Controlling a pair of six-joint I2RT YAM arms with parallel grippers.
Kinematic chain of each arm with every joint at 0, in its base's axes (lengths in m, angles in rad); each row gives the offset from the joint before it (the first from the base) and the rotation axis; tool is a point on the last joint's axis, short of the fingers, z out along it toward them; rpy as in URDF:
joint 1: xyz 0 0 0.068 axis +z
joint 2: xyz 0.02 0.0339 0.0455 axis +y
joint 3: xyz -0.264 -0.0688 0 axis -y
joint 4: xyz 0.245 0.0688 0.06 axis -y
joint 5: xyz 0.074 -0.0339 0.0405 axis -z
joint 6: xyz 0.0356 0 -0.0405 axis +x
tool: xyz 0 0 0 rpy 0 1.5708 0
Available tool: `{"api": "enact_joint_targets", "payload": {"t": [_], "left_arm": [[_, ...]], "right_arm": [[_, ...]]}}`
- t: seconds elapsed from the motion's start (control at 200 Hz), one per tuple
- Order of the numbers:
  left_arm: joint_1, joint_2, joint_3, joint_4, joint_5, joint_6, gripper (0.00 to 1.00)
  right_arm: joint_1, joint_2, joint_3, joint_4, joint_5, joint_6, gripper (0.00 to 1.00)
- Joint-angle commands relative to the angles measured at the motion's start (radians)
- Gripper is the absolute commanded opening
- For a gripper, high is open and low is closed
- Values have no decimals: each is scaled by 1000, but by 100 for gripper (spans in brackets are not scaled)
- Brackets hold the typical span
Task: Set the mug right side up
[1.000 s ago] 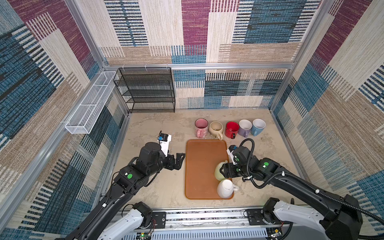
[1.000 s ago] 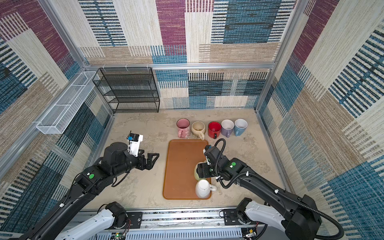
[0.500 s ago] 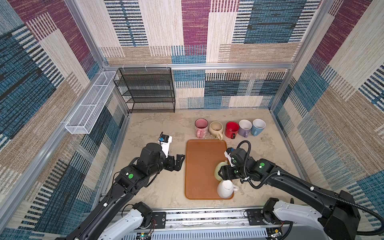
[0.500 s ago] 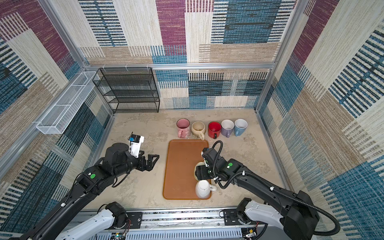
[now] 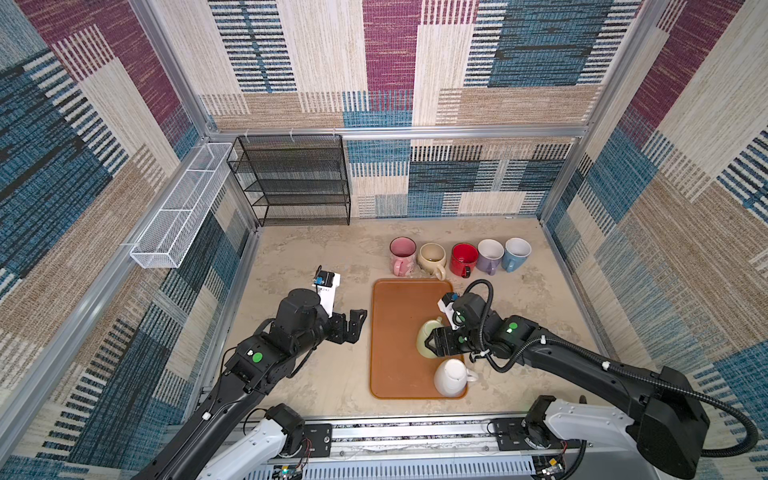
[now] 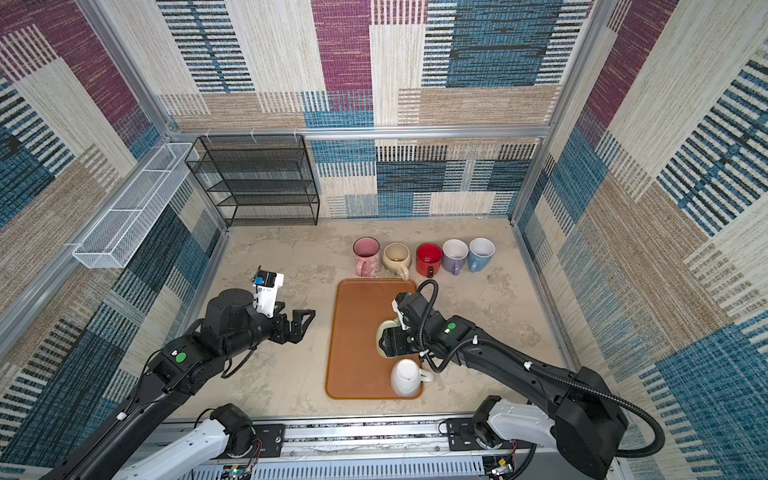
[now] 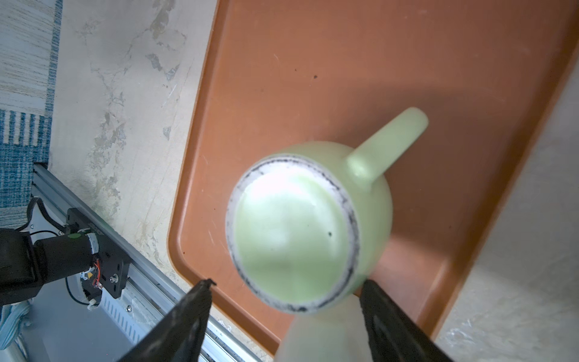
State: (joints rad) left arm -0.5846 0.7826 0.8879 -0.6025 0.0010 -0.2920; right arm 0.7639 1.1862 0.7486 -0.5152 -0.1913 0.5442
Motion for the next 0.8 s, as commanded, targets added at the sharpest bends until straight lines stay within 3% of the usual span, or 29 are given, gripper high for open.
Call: {"api": "enact_joint_targets", "payload": {"t": [0.0, 0.491, 0.796], "left_arm": [[2, 1, -1, -9, -19, 30, 100], [6, -5, -8, -4, -19, 37, 100], [8, -15, -12, 6, -7, 43, 99]], "right_arm": [[2, 31, 15, 99, -40, 13, 77], [1, 175, 91, 225, -106, -1, 77], [-1, 136, 204, 59, -13, -88, 78]]}}
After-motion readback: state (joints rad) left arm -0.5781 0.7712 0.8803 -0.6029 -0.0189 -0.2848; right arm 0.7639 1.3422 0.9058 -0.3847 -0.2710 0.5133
